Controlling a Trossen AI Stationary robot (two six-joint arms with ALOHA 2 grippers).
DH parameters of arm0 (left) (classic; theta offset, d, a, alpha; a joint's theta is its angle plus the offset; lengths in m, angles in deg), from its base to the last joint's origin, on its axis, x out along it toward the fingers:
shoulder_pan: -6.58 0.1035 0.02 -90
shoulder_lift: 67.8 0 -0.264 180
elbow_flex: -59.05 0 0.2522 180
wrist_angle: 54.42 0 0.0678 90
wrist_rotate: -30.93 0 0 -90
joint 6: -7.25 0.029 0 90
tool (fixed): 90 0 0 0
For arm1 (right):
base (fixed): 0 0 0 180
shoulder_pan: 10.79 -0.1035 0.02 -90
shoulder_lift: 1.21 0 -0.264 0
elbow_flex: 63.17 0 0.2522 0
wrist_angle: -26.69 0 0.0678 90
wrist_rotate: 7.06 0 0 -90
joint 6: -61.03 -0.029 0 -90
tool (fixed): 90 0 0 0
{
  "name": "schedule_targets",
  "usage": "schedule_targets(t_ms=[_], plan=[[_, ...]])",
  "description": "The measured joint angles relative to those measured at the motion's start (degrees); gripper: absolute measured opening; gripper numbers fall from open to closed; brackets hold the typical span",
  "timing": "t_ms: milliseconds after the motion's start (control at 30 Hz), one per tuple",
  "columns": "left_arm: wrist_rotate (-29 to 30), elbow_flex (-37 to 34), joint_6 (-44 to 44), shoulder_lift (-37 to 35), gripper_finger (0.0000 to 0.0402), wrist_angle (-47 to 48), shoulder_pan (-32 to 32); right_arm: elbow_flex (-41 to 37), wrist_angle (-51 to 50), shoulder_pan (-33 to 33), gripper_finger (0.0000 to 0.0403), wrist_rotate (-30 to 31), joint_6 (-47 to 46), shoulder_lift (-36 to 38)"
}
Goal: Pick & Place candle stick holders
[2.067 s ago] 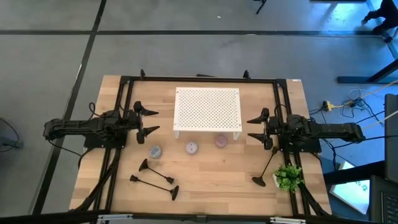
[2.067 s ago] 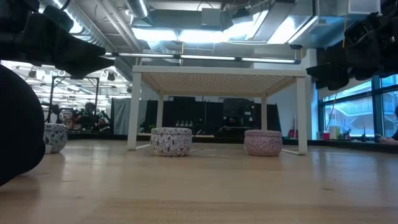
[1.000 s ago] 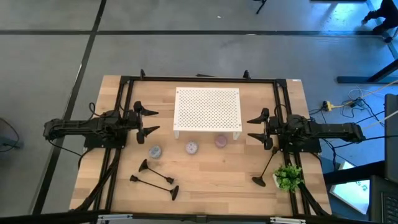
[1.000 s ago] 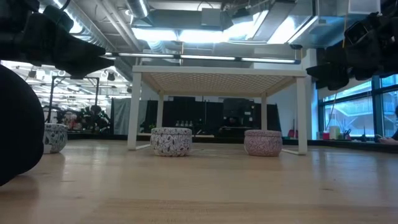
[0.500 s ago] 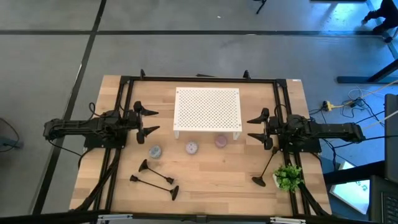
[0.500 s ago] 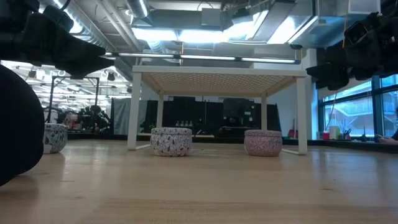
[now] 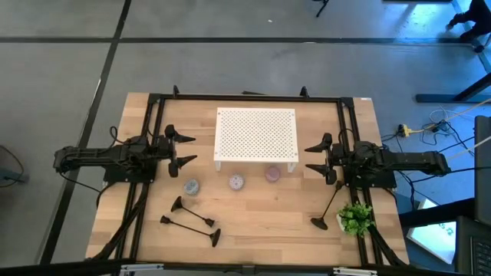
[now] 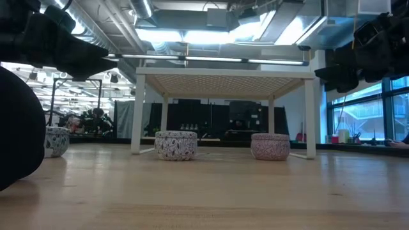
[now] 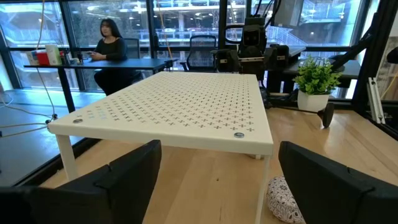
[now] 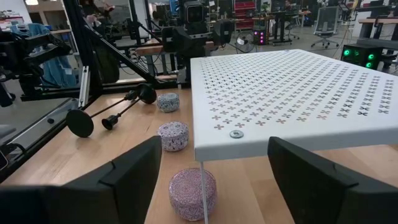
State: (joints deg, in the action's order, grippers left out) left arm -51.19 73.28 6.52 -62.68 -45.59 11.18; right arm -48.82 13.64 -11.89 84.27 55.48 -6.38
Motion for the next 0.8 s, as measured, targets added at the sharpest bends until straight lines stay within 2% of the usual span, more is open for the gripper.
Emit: schedule_targets(t_ms=[67,133,233,400,500,600,800], plan=[[0.0,0.0,0.0,0.0,0.0322,0.0,0.0,0.0,1.2,0.0,0.0297,0.2,0.0,0.0],[0.0,0.0,0.0,0.0,0.0322,0.0,0.0,0.0,6.5,0.0,0.0297,2.1,0.0,0.0],[0.0,0.0,0.0,0.0,0.0322,0.0,0.0,0.0,19.0,0.0,0.0297,4.6,0.6,0.0],[0.0,0.0,0.0,0.0,0.0322,0.0,0.0,0.0,42.5,0.0,0.0297,4.2,-0.4,0.0],[0.0,0.0,0.0,0.0,0.0322,0.0,0.0,0.0,52.1,0.0,0.0297,4.0,-3.4,0.0],[0.0,0.0,0.0,0.0,0.0322,0.0,0.0,0.0,55.0,0.0,0.0297,2.6,-7.0,0.0],[0.0,0.0,0.0,0.0,0.0322,0.0,0.0,0.0,54.7,0.0,0.0297,-2.9,-7.3,0.0]])
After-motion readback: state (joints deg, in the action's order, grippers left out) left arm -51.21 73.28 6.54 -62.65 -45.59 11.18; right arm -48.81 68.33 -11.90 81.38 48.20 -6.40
